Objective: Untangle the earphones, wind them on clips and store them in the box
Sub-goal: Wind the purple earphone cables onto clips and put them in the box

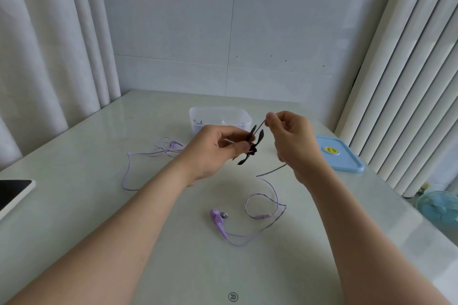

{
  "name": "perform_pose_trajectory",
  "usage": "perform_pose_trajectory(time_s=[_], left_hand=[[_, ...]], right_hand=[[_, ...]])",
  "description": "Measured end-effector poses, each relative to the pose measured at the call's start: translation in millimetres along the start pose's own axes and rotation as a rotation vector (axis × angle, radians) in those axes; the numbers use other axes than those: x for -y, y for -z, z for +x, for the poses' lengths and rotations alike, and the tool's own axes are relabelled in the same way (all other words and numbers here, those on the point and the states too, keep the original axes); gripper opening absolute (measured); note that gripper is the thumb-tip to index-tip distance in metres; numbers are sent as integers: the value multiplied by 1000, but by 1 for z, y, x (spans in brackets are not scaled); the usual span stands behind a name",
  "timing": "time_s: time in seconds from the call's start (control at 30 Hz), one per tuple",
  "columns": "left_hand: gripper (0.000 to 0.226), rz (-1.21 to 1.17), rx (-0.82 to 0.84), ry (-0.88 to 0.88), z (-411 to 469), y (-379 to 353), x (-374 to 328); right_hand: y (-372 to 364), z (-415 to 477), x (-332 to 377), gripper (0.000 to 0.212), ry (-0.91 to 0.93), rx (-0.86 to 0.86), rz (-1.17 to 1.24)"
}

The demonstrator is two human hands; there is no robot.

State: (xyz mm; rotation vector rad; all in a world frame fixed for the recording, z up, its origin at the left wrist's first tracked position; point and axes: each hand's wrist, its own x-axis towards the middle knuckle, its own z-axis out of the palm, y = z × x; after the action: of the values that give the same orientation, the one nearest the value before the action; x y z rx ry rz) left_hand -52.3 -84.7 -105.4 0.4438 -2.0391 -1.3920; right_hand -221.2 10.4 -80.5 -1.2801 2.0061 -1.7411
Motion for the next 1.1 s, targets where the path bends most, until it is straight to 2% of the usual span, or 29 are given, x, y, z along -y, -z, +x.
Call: perform_pose_trajectory(time_s=[0.1, 0.17, 0.3, 0.4, 0.57, 0.63, 0.73, 0.9, 1.1], left_hand=[[20, -211, -67, 10, 0, -3, -5], [17, -278, -138, 24, 1, -2, -7], [17, -223, -264, 39, 3, 3, -4], [19, -265, -359, 86, 5, 5, -1], [22, -405, -442, 171, 8, 10, 1], [19, -312, -431, 173, 7, 11, 3], [16, -99, -384, 166, 5, 12, 3], [22, -117, -184, 193, 3, 9, 0], [19, -16, -140, 59, 3, 8, 0]], right_hand=[[-1, 4, -10, 26, 74, -64, -273], [-1, 3, -14, 26, 109, -43, -391], [-6, -5, -12, 31, 87, 212, -542], [-12, -14, -2, 31, 102, 419, -537], [-15, -28, 14, 24, 193, 596, -370], [-16, -29, 16, 22, 231, 575, -320], [-17, -25, 15, 25, 262, 415, -210], [-17, -19, 12, 27, 318, 192, -203], [-14, -14, 7, 24, 319, 117, -278]])
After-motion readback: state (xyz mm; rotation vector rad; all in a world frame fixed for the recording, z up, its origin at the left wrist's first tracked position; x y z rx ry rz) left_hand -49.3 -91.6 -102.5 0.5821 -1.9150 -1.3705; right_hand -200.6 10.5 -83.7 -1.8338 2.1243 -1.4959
